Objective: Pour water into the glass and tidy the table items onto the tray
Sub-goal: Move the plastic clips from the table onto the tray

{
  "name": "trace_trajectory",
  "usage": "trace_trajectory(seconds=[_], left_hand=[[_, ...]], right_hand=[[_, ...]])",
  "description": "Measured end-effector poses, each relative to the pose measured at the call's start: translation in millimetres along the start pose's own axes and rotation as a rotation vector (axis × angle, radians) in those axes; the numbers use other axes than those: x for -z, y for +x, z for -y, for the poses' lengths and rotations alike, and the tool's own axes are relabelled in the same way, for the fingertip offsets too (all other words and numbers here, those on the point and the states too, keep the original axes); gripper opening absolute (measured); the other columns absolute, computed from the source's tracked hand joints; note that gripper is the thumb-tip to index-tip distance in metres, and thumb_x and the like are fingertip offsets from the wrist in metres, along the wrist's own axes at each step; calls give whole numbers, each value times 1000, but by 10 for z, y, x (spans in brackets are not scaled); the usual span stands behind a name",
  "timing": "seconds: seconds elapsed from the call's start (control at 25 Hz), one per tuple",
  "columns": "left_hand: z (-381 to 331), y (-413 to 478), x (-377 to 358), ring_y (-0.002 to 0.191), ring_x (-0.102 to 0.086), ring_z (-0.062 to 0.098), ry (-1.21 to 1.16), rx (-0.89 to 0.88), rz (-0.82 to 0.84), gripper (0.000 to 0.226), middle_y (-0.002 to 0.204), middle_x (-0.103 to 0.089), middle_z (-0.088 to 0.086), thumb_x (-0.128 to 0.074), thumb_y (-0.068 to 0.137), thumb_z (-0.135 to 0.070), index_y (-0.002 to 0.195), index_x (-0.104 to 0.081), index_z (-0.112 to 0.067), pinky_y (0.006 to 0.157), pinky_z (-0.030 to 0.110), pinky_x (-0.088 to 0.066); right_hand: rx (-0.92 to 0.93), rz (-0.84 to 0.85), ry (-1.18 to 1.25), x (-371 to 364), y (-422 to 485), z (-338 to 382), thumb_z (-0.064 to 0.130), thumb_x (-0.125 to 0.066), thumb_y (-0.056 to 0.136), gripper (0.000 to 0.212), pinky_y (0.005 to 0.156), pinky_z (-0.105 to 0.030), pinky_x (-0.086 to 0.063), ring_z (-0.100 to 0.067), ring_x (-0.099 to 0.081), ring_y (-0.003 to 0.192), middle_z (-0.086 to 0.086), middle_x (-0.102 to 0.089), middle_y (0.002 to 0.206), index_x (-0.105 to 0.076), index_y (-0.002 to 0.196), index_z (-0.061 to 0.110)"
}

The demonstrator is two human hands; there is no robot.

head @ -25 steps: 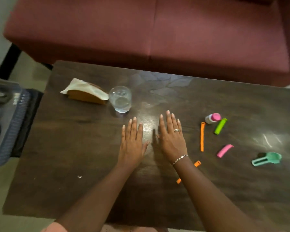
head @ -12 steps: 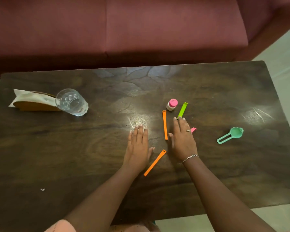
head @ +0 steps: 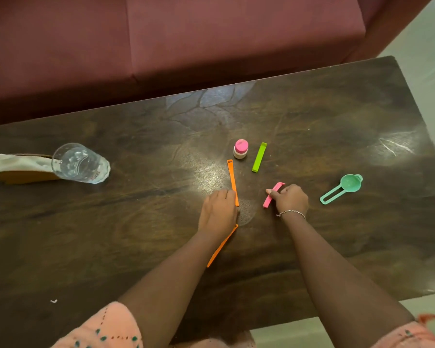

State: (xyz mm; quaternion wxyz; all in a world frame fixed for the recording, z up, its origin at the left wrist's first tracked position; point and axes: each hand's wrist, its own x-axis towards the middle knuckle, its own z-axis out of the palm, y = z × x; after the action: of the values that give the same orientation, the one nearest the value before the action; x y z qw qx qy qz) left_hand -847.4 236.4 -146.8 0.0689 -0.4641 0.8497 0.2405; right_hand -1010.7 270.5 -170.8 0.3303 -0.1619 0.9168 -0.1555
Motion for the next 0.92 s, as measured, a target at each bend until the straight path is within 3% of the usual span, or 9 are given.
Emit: trace_trajectory(seconds=[0.12,0.36,0.4,0.48,0.52,0.56,0.68,0.76,0.92], left_hand=[[-169,369,59,107,-49,28,45,-102,12,21,115,-55,10,-47,92,-19,109,-50,-8,87,38,-39],[-577,952,90,102,-58,31,200,-60,43,23,115,-57,14,-40,95,-11,116,-48,-5,77,39,-47],[-623,1010,43,96,-63,26,253,-9,34,21,110,-61,10,-47,93,-17,112,-52,-8,73,34,-50],[-720,1047,128,65,-67,6,369,99,20,18,80,-69,-4,-68,76,-37,86,-65,-22,53,18,-49],[-734,1054,180,54,-63,0,362,129,55,18,67,-67,-8,-71,68,-39,74,-66,-23,45,13,-45],[-723,1092,197,54,-63,-1,330,143,88,14,67,-68,-8,-68,71,-36,75,-65,-23,45,11,-44],[-671,1308,-21,84,-68,12,311,142,-44,19,100,-68,5,-40,94,-15,105,-55,-10,65,22,-52],[-669,1398,-113,98,-64,25,260,76,-15,24,113,-60,17,-27,96,-2,113,-44,1,74,31,-51],[-713,1311,-41,102,-62,31,97,170,-15,21,117,-58,17,-34,95,-3,114,-43,-1,76,34,-48]], right_hand=[[-29,23,22,-23,33,18,33,-74,72,44,65,-30,-39,-35,-63,84,-20,-68,79,-44,48,14],[-46,66,100,-17,59,-28,27,-74,74,43,71,-34,-45,-35,-62,80,-14,-61,67,-43,47,15],[-34,63,105,-27,55,-42,27,-73,75,42,71,-35,-45,-34,-61,81,-14,-61,68,-42,48,15],[-15,56,110,-47,28,-61,28,-71,77,39,71,-34,-43,-33,-60,83,-15,-65,75,-44,53,15],[-10,50,113,-52,26,-65,29,-70,78,37,70,-33,-41,-32,-60,83,-15,-67,78,-45,54,15],[-7,43,115,-56,31,-69,29,-70,78,37,69,-31,-39,-30,-59,82,-13,-67,80,-44,54,16],[4,34,100,-71,47,-84,29,-68,79,40,67,-27,-35,-24,-55,75,-11,-68,81,-41,52,20],[10,33,93,-88,58,-96,29,-68,80,38,67,-28,-35,-23,-55,76,-10,-67,82,-43,54,19],[29,32,86,-112,84,-113,30,-67,80,34,68,-30,-36,-29,-58,84,-12,-65,86,-46,58,15]])
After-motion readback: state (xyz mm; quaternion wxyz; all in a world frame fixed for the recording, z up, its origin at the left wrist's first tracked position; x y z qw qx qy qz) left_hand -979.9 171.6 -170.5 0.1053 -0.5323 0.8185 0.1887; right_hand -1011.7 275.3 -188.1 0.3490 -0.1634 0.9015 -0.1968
